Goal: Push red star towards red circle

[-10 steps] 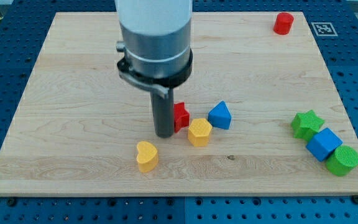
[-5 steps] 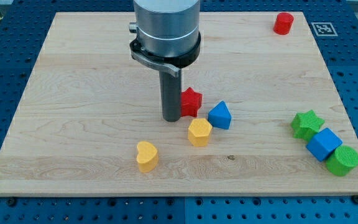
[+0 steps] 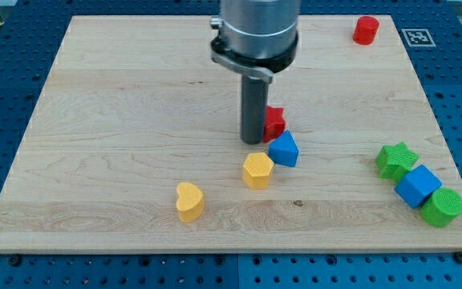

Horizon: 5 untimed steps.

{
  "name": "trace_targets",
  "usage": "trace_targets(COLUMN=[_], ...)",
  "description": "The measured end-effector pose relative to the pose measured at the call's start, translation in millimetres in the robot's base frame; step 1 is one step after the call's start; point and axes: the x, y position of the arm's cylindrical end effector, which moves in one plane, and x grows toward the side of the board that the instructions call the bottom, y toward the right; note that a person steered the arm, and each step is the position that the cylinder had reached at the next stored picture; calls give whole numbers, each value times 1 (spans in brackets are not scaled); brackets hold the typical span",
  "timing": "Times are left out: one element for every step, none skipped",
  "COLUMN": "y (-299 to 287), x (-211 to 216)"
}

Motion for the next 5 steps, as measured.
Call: trace_targets(y=[22,48,79,114,152], x=[-19,-37,-49,-59,-72])
